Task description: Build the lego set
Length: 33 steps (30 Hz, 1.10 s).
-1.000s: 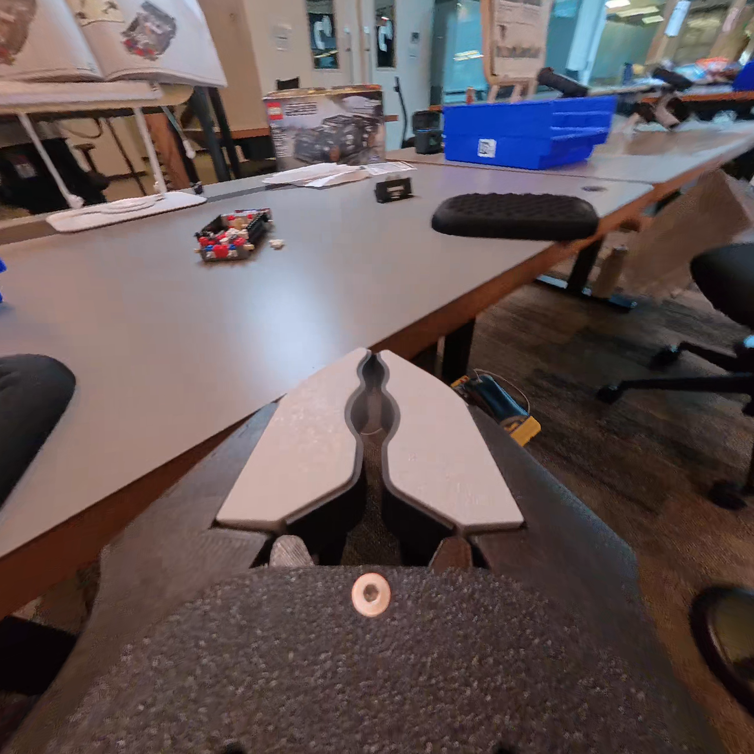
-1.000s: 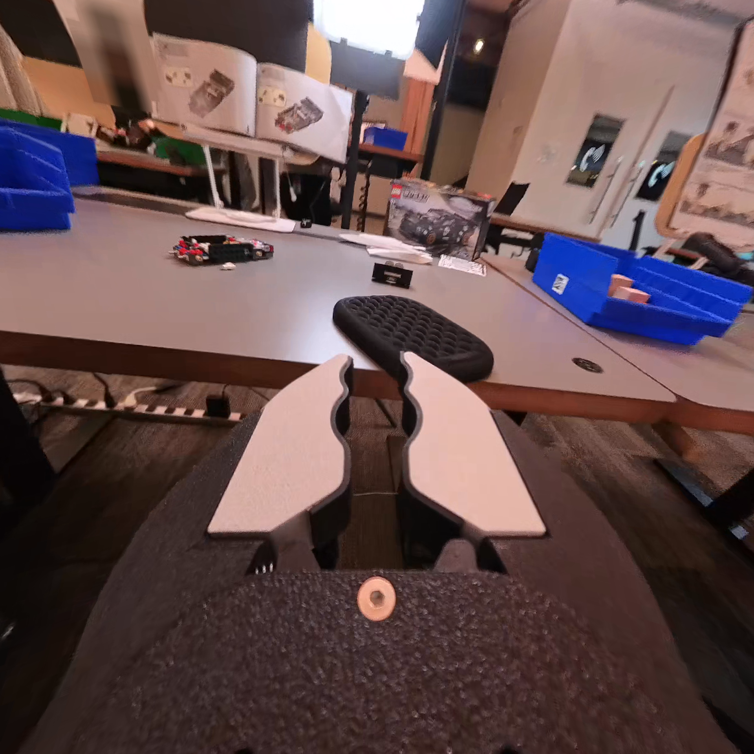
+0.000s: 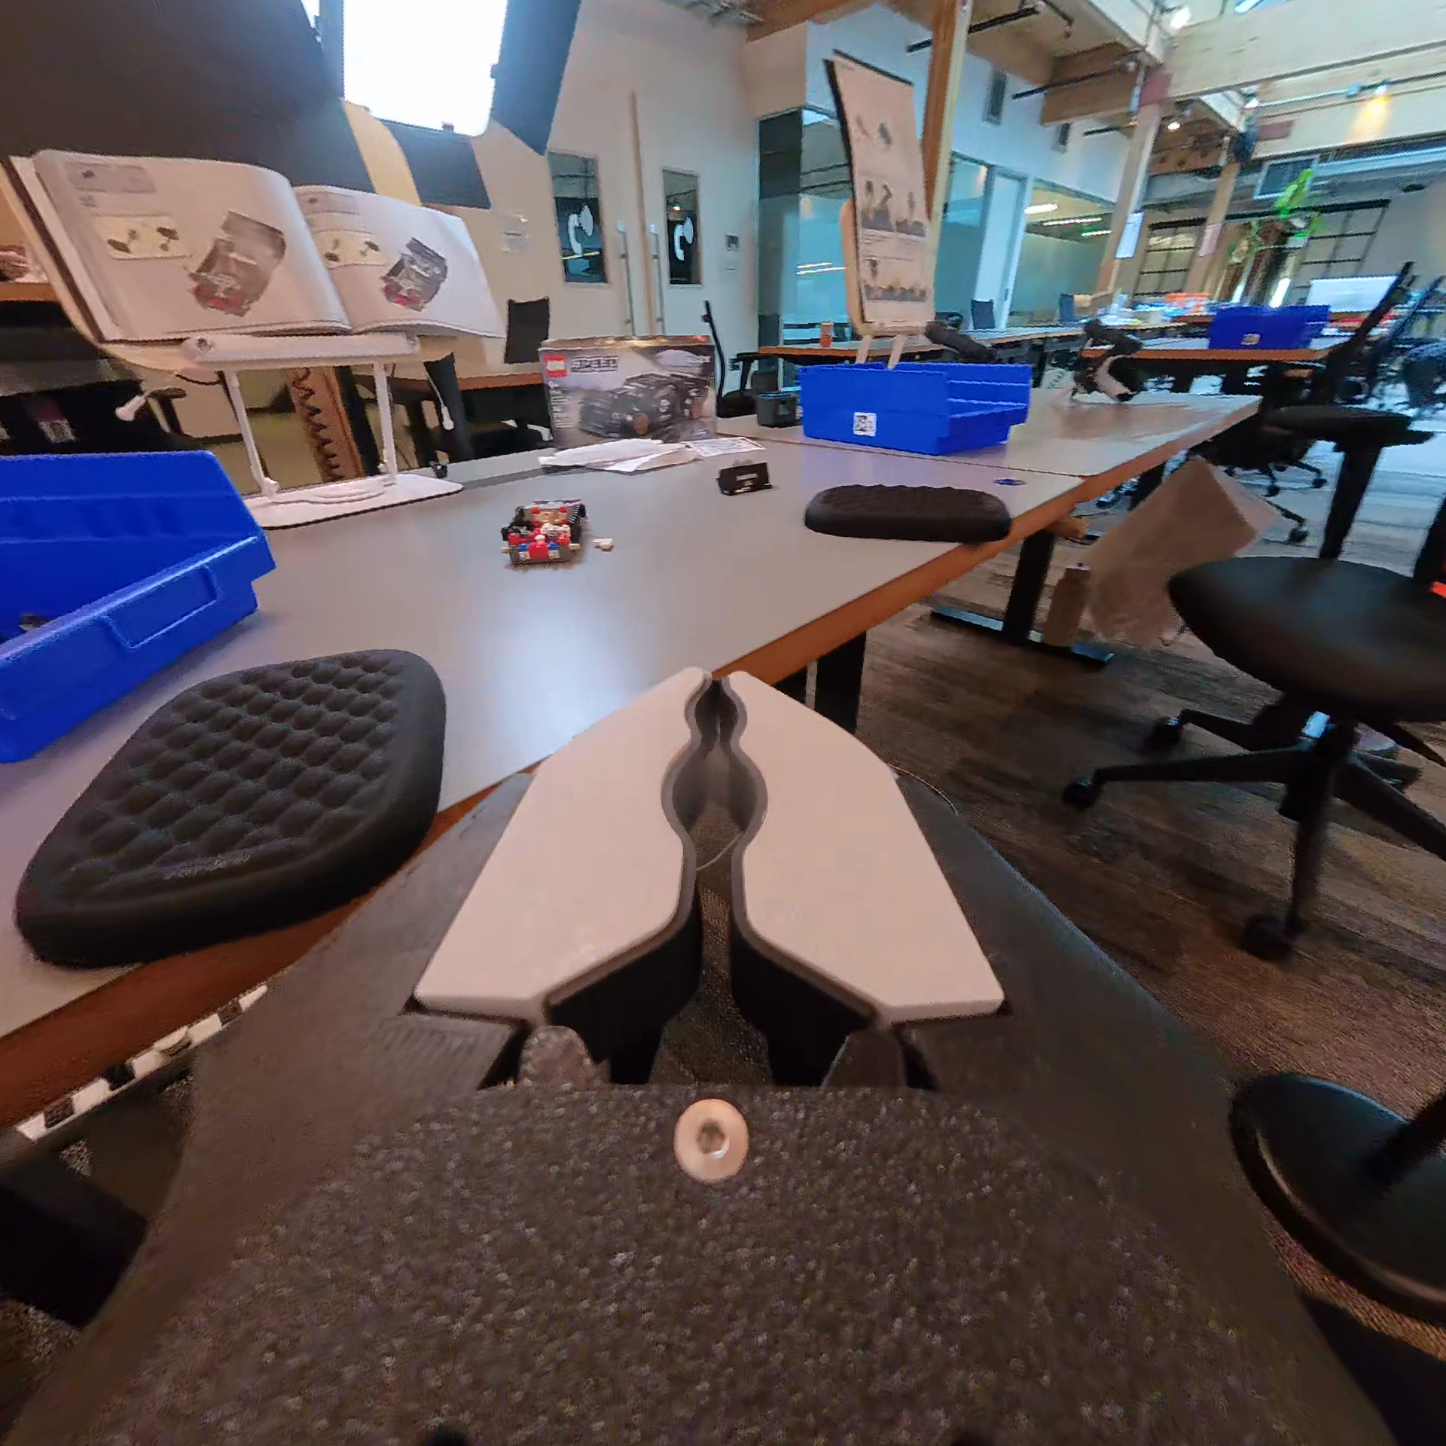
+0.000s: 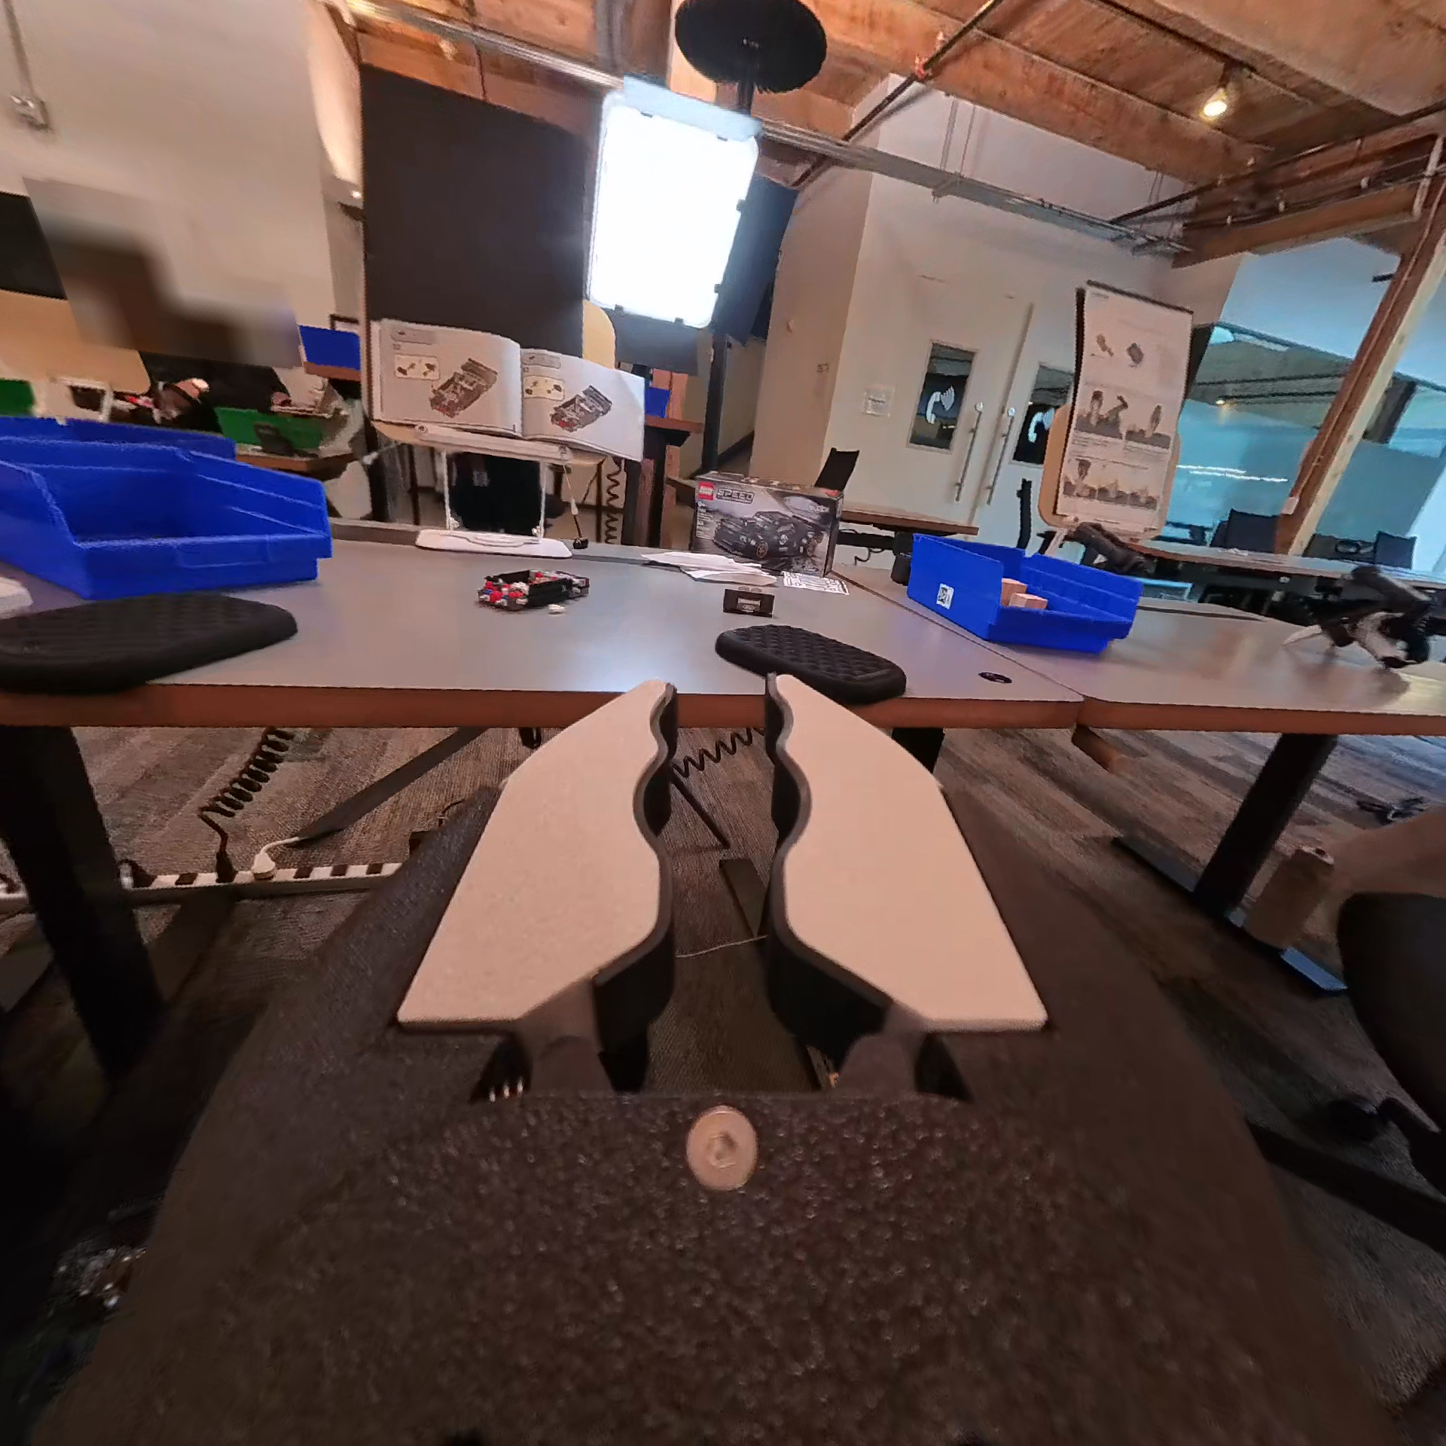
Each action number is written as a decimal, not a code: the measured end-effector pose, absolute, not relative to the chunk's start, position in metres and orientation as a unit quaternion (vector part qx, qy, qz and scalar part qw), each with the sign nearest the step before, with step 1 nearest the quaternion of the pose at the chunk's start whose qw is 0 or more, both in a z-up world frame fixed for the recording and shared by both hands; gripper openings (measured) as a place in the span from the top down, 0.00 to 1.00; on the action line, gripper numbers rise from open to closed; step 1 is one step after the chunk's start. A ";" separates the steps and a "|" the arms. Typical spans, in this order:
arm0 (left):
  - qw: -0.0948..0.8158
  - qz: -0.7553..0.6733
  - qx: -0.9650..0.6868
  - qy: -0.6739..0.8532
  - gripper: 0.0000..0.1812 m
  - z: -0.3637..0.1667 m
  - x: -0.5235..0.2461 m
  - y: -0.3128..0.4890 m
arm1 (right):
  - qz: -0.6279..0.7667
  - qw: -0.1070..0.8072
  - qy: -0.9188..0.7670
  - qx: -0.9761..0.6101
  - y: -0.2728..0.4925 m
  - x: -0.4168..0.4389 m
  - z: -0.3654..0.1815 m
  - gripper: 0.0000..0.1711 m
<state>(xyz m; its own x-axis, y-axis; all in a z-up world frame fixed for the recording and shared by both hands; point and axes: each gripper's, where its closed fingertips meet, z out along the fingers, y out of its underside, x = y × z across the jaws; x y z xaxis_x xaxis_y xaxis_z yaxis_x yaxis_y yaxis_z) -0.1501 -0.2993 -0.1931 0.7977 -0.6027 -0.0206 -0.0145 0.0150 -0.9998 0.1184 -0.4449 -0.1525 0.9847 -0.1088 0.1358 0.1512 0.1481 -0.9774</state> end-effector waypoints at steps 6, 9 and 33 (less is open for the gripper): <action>0.694 -0.201 -0.653 0.226 1.00 -0.212 -0.104 -0.222 | -0.048 0.752 -0.053 -0.655 -0.352 0.177 -0.203 0.88; 0.708 -0.194 -0.641 0.225 1.00 -0.208 -0.084 -0.189 | -0.041 0.755 -0.080 -0.650 -0.307 0.196 -0.207 0.87; 0.708 -0.172 -0.658 0.190 1.00 -0.121 -0.128 -0.019 | 0.035 0.758 -0.181 -0.625 -0.090 0.156 -0.106 0.87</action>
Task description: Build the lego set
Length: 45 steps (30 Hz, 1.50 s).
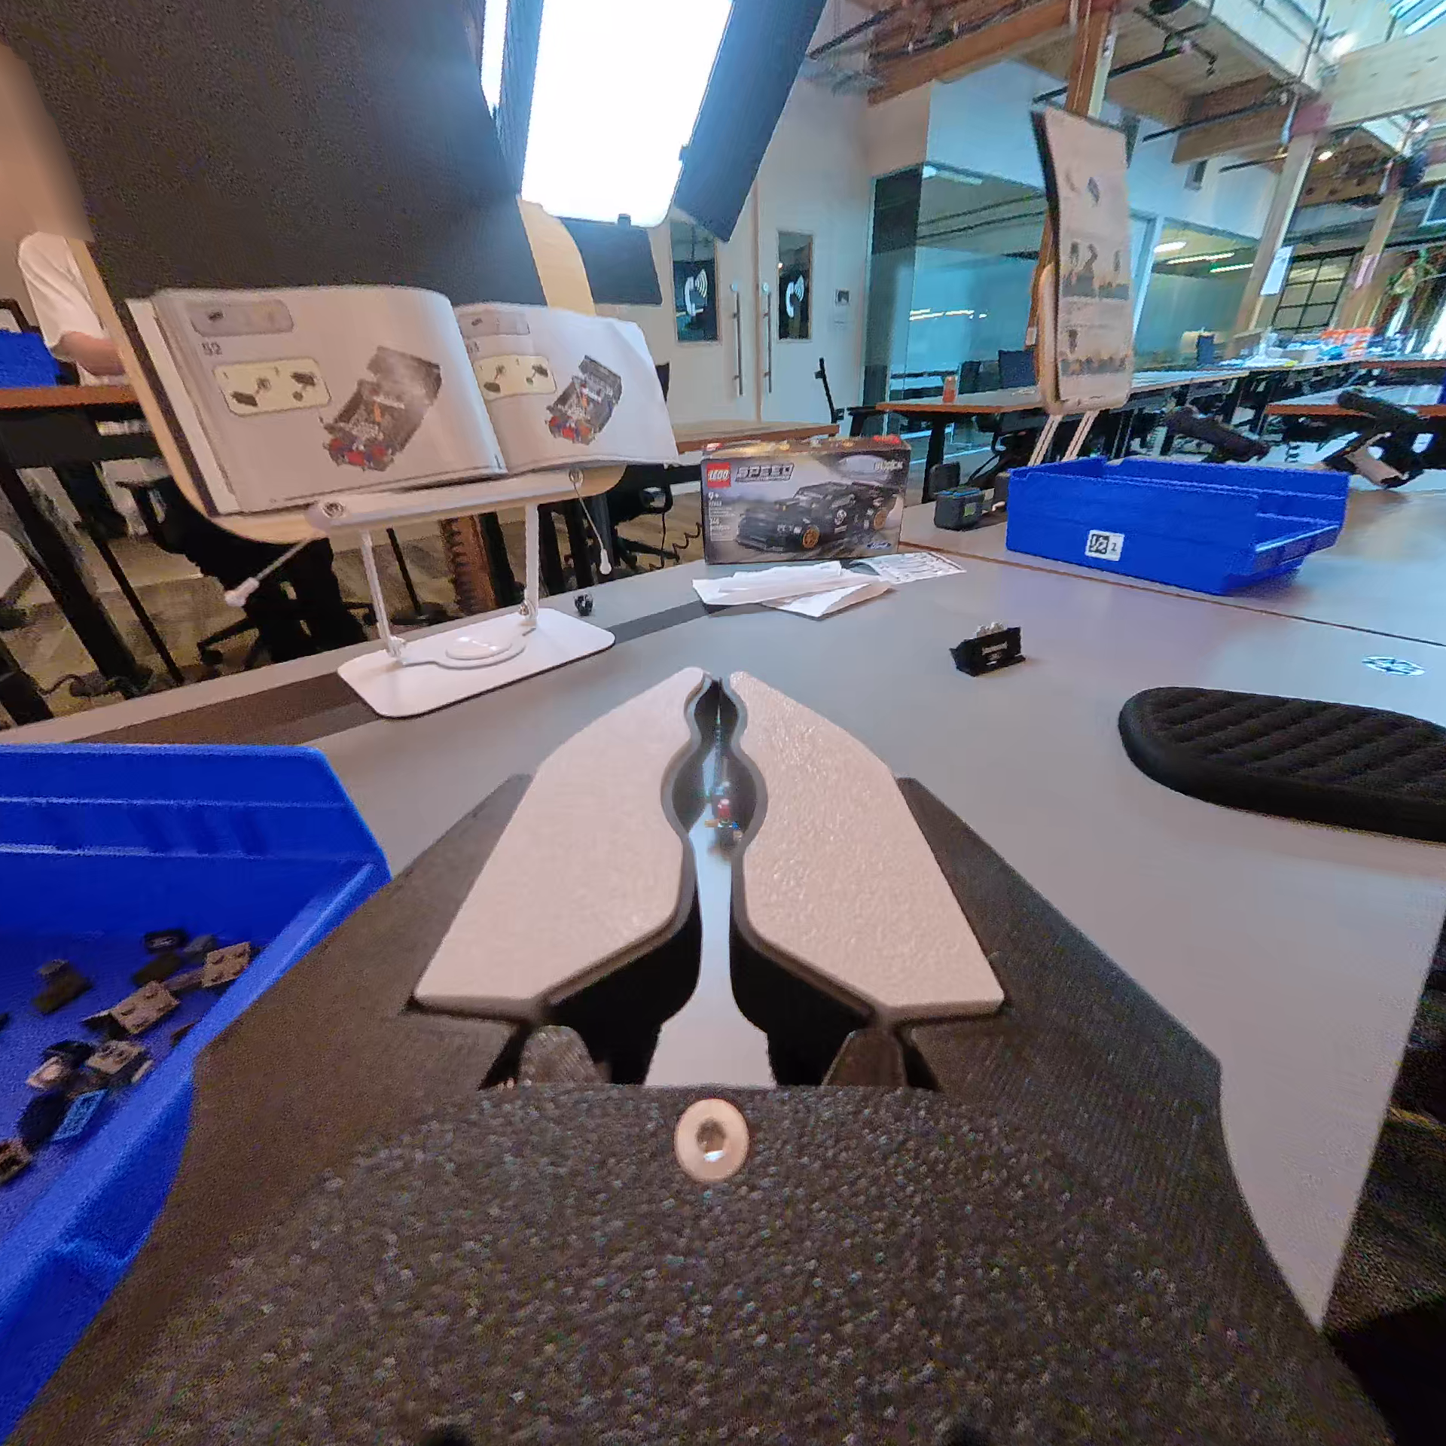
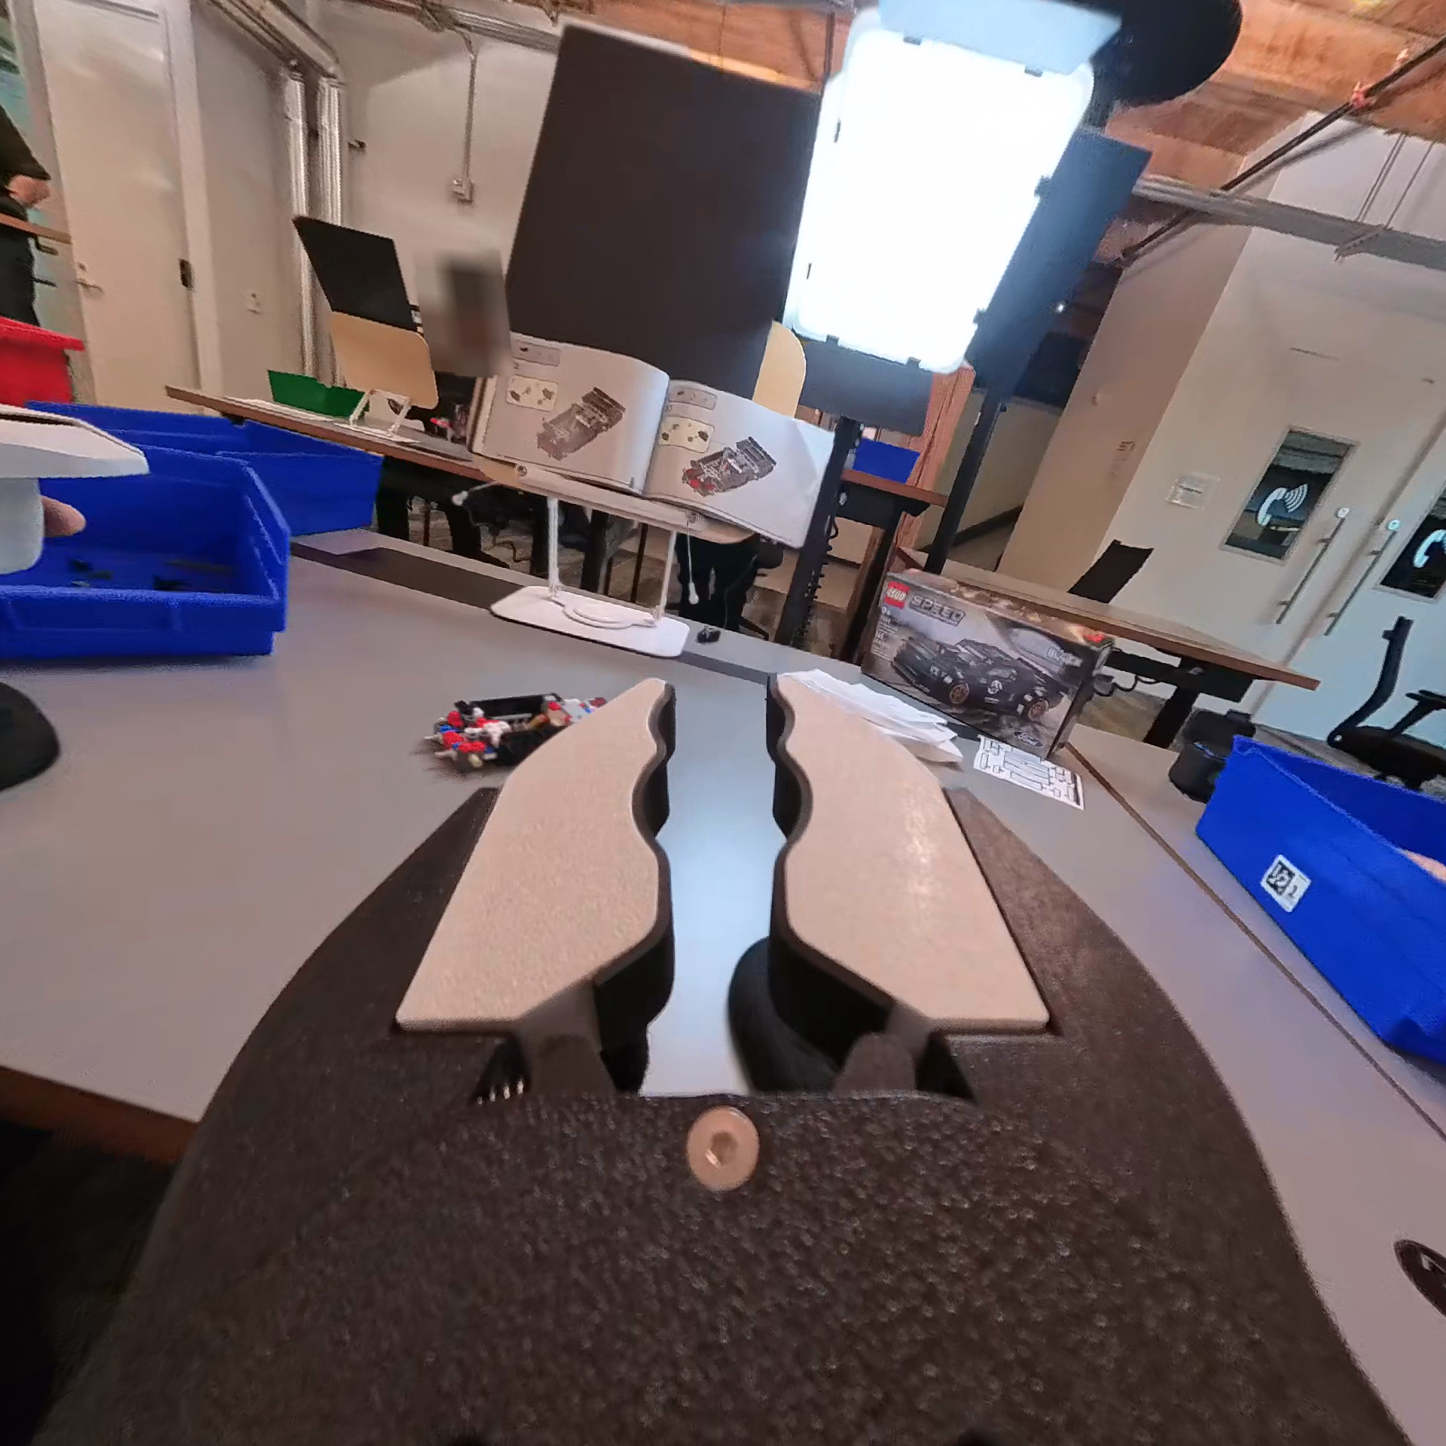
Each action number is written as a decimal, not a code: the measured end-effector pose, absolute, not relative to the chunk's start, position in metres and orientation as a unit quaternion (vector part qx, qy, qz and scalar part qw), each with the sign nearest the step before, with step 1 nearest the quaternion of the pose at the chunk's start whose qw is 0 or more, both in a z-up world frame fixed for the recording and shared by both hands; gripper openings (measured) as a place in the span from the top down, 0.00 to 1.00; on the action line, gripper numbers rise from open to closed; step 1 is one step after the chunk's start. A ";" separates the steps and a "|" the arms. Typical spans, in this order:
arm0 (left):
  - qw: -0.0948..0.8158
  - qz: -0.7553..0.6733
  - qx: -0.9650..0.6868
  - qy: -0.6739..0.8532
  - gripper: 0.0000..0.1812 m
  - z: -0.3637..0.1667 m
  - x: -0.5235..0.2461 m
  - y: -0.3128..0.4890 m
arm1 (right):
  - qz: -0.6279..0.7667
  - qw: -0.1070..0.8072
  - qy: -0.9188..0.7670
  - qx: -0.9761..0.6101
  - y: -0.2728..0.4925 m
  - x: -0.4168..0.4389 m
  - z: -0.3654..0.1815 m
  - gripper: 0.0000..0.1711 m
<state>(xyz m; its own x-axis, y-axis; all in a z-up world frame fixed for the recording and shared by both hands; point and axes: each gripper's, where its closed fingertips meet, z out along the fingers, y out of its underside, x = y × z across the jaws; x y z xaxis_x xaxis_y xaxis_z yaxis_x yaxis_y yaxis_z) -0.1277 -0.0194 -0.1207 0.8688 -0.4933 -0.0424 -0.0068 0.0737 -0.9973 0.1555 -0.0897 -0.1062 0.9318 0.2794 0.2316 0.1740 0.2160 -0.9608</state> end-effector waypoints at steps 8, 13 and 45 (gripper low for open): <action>0.698 -0.177 -0.669 0.186 1.00 -0.121 -0.100 0.015 | 0.061 0.755 -0.219 -0.615 -0.039 0.179 -0.113 0.87; 0.701 -0.148 -0.673 0.182 0.98 -0.102 -0.119 0.012 | 0.111 0.757 -0.232 -0.601 -0.014 0.166 -0.089 0.87; 0.633 -0.120 -0.741 0.189 0.89 -0.147 -0.158 0.076 | 0.243 0.665 -0.358 -0.609 0.146 0.081 -0.122 0.80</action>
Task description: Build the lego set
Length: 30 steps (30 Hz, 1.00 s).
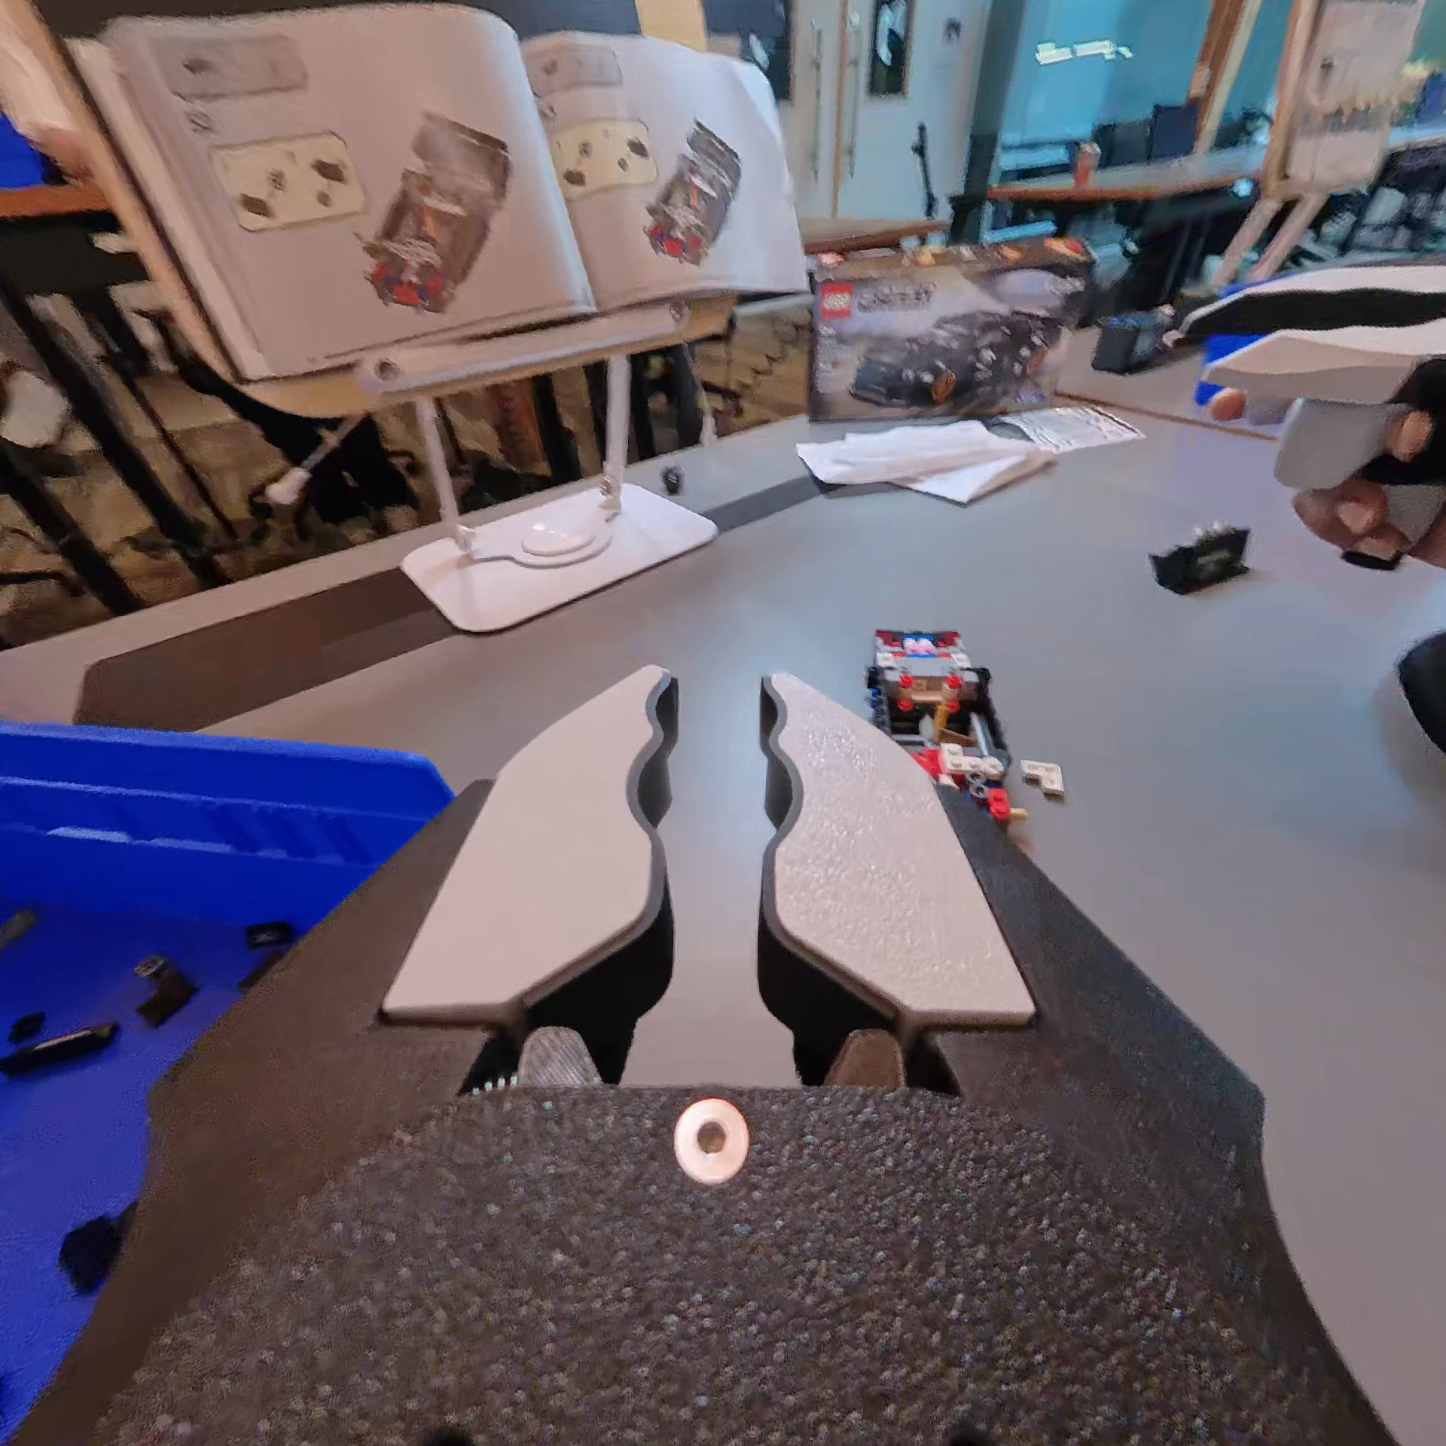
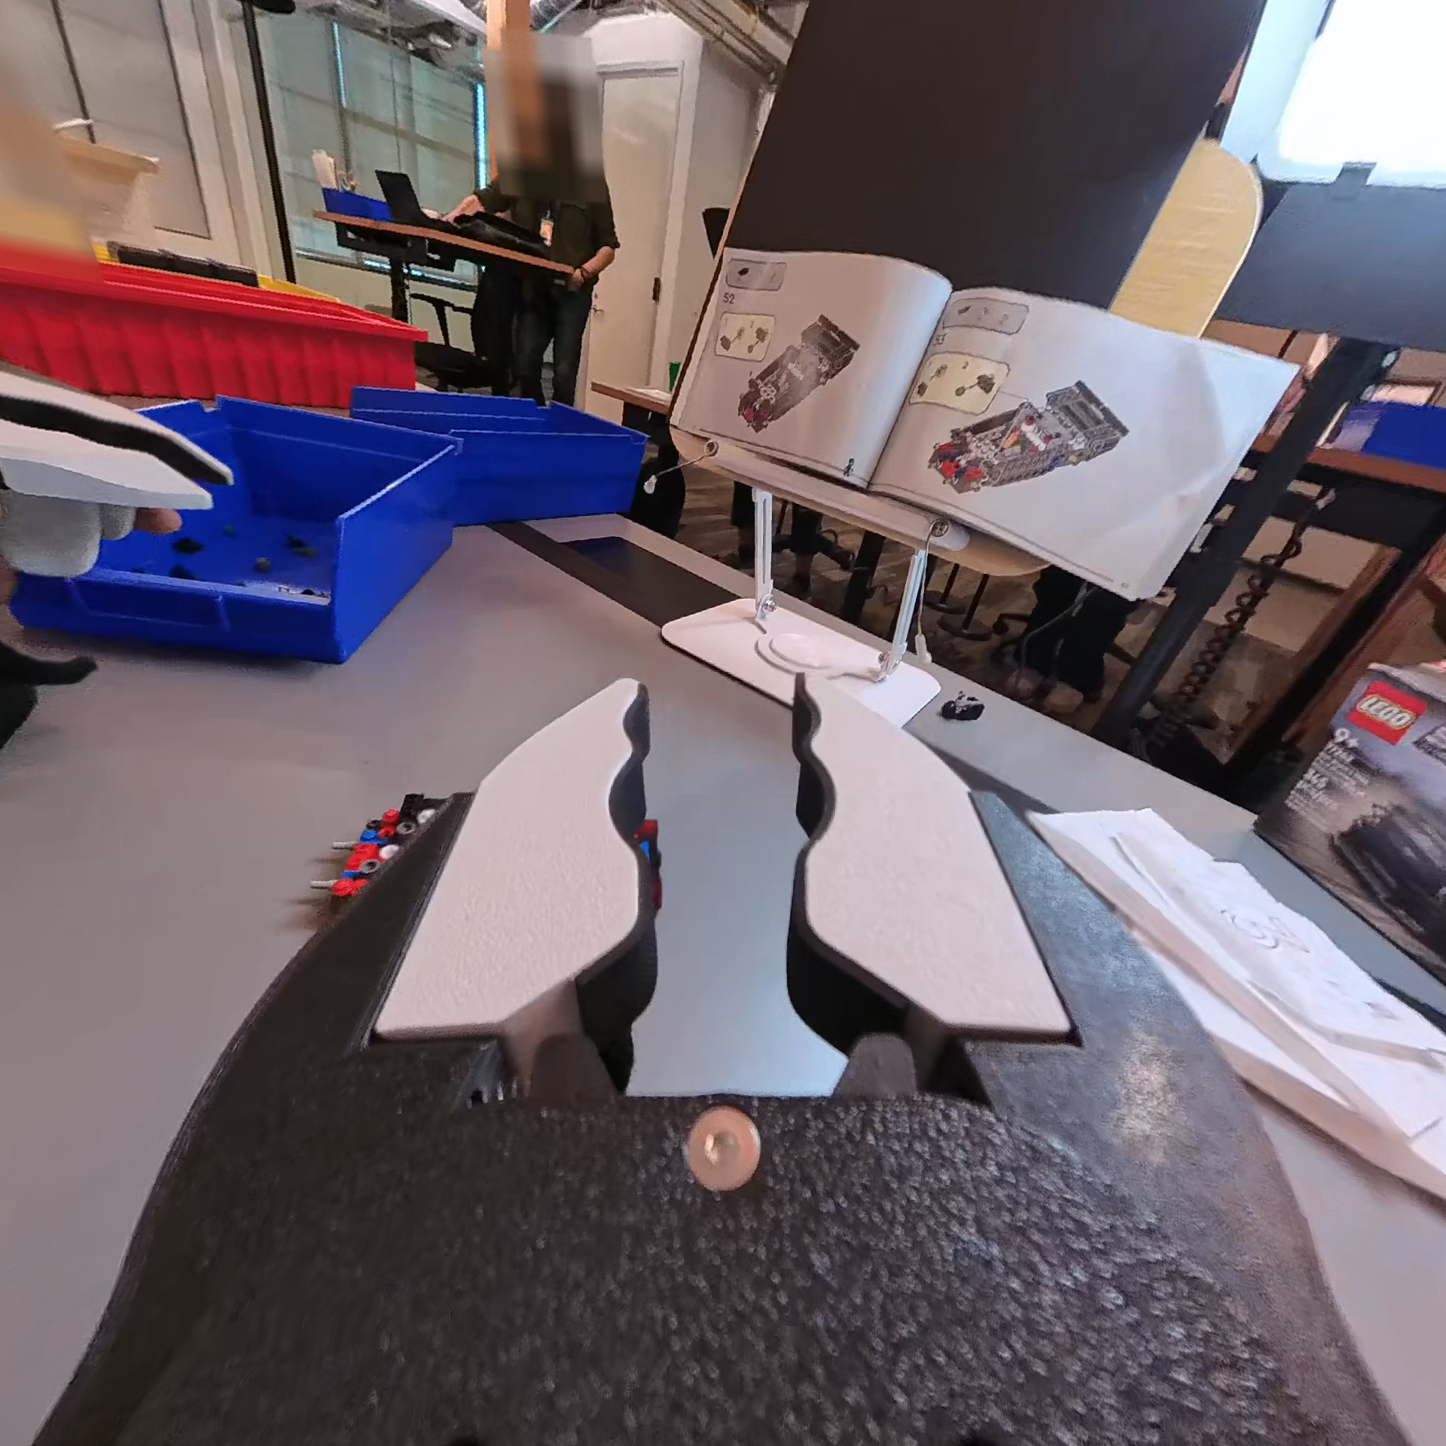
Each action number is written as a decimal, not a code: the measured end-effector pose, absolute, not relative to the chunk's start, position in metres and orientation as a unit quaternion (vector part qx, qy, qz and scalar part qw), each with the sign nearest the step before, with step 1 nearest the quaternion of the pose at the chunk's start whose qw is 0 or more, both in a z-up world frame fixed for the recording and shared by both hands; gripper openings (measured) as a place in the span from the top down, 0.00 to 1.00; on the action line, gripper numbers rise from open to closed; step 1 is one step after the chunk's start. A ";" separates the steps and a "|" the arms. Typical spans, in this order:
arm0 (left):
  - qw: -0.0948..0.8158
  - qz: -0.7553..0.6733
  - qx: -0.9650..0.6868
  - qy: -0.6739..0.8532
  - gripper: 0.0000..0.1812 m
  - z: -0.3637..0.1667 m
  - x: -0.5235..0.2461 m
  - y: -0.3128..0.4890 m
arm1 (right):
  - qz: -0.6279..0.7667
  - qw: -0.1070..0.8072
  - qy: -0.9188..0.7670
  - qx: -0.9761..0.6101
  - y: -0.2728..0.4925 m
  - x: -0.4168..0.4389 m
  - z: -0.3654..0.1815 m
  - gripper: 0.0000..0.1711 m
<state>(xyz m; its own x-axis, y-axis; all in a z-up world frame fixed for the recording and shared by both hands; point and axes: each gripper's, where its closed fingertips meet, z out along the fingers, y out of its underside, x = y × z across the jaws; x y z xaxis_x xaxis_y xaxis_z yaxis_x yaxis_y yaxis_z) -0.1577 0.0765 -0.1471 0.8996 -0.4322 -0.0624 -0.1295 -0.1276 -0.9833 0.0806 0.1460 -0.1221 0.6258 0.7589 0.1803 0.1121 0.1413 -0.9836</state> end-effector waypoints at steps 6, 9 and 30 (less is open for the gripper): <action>0.590 -0.192 -0.739 0.262 0.85 -0.155 -0.114 0.082 | 0.257 0.606 -0.415 -0.627 0.133 0.068 -0.157 0.81; 0.551 -0.211 -0.742 0.318 0.81 -0.176 -0.085 0.086 | 0.298 0.544 -0.451 -0.642 0.117 0.053 -0.185 0.84; 0.408 -0.192 -0.766 0.458 0.61 -0.272 -0.047 0.093 | 0.199 0.256 -0.550 -0.770 0.093 0.005 -0.287 0.87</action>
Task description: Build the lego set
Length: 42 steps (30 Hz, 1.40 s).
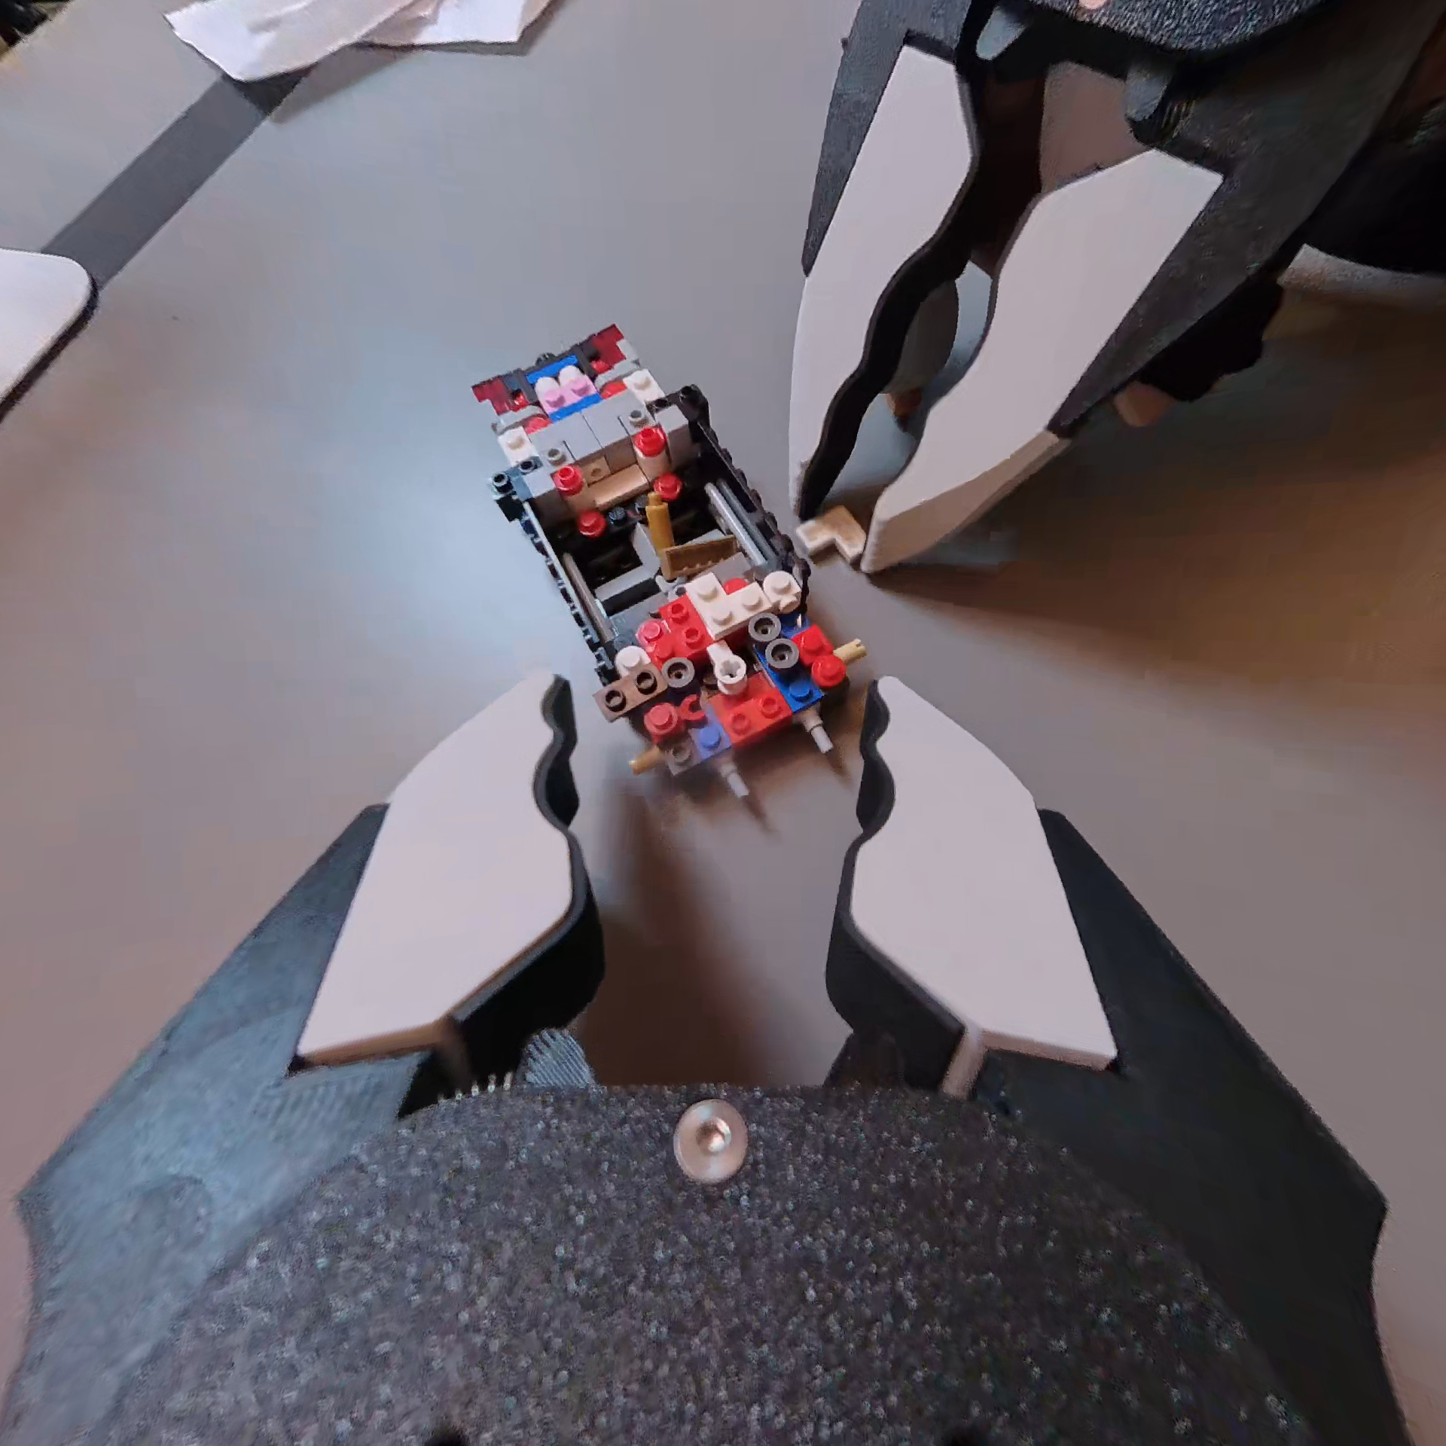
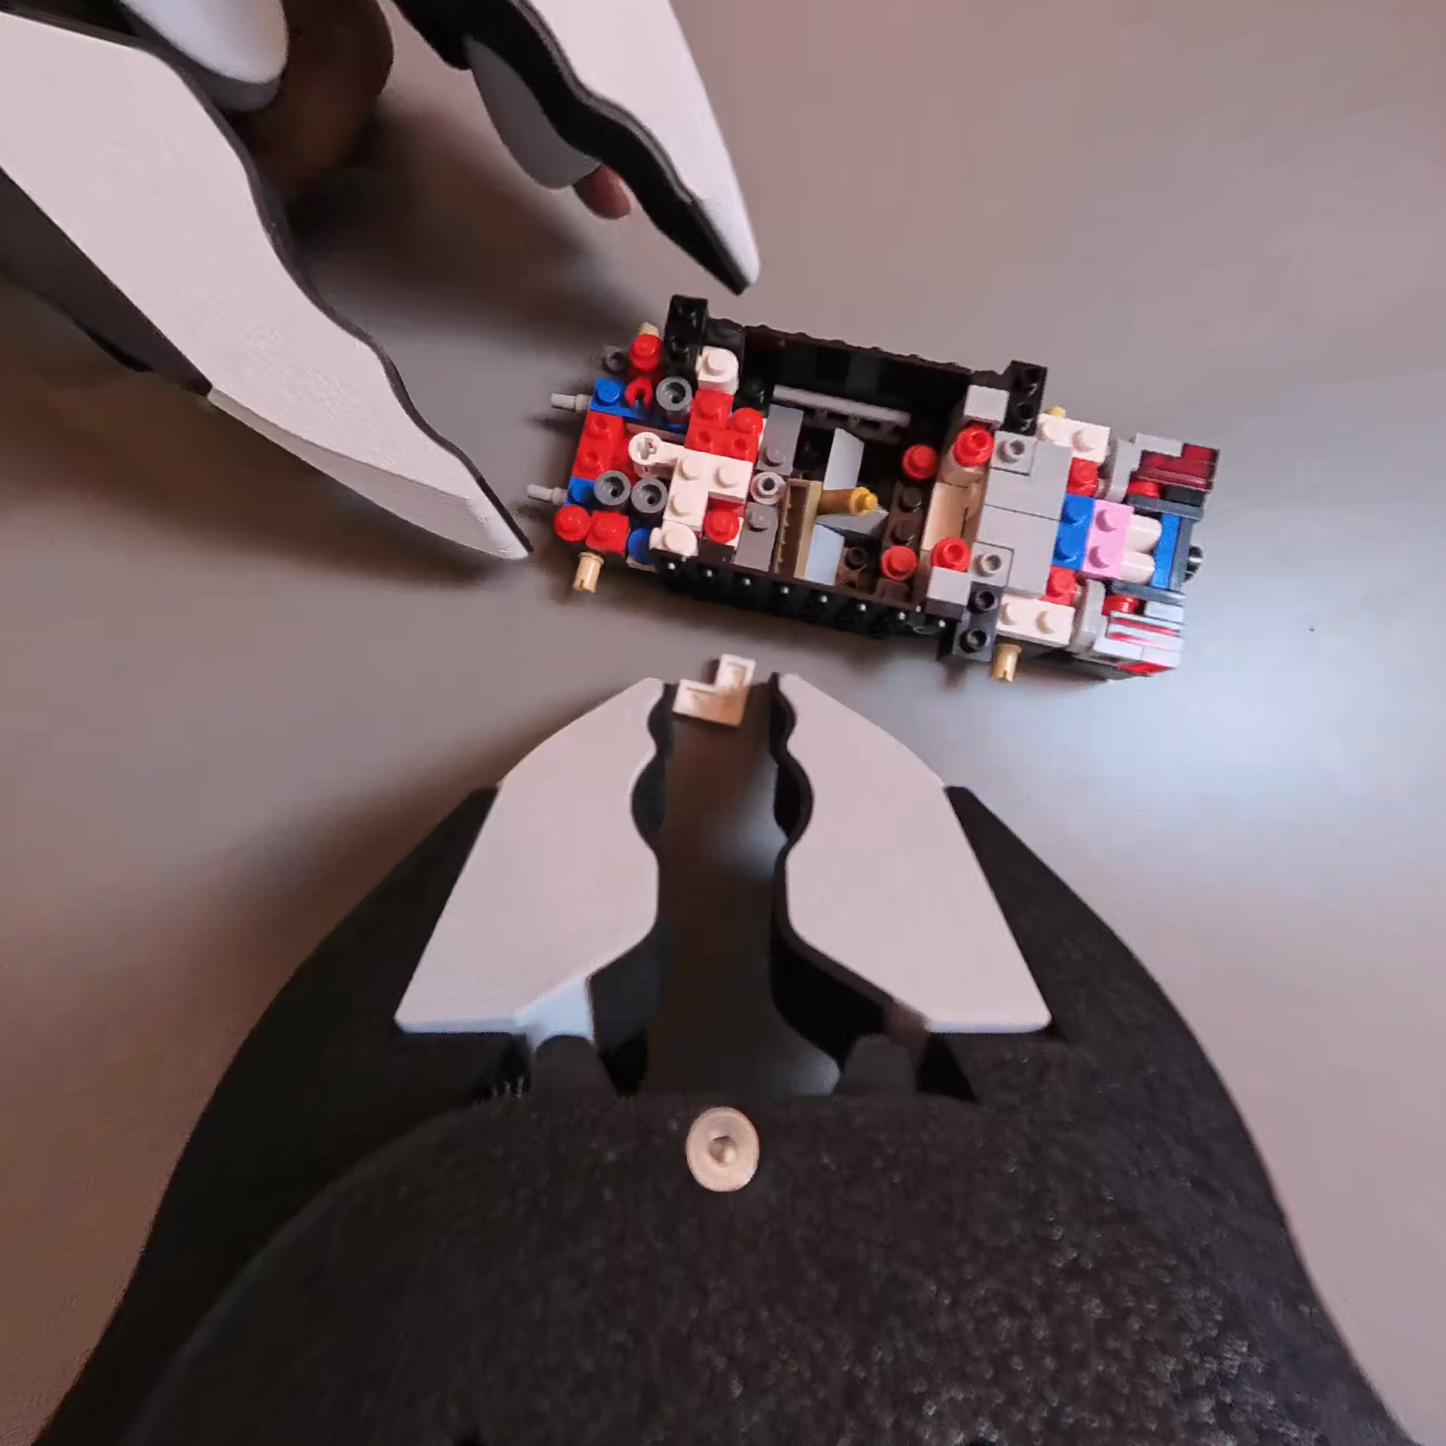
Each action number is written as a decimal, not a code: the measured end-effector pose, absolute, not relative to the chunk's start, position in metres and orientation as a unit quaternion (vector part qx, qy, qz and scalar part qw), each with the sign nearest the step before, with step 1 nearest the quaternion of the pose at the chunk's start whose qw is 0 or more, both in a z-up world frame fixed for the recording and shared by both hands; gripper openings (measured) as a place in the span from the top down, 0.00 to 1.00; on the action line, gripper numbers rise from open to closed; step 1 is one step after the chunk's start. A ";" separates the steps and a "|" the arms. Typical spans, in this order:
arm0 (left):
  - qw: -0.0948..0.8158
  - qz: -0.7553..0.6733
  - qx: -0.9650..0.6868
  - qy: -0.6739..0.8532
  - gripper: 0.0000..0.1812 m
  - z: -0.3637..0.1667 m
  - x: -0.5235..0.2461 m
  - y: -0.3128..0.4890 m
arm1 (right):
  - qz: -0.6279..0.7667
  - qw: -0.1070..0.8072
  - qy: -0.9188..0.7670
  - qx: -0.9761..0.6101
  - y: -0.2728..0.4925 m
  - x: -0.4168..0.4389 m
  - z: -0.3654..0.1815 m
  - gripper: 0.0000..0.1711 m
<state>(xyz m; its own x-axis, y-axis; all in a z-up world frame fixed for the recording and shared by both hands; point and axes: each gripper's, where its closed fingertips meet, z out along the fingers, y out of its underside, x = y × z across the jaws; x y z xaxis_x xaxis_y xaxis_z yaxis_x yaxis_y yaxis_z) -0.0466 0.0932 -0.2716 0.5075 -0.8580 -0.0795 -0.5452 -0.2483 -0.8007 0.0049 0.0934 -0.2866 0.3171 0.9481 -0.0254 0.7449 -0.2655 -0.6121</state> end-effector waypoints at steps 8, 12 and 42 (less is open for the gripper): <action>0.415 -0.139 -0.748 0.499 0.66 -0.278 -0.039 0.085 | 0.155 0.309 -0.544 -0.765 0.113 0.049 -0.283 0.90; 0.421 -0.133 -0.747 0.497 0.67 -0.277 -0.034 0.084 | 0.172 0.349 -0.523 -0.758 0.130 0.068 -0.266 0.86; 0.455 -0.168 -0.760 0.433 0.83 -0.262 -0.054 0.101 | 0.308 0.539 -0.456 -0.637 0.120 0.060 -0.195 0.87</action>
<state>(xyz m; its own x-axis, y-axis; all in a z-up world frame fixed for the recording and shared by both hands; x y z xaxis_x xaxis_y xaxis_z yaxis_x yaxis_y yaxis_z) -0.0537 0.1006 -0.2618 0.5695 -0.8103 -0.1383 -0.5048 -0.2120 -0.8368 0.0604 0.1197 -0.1951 0.3930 0.9142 0.0994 0.2489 -0.0017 -0.9685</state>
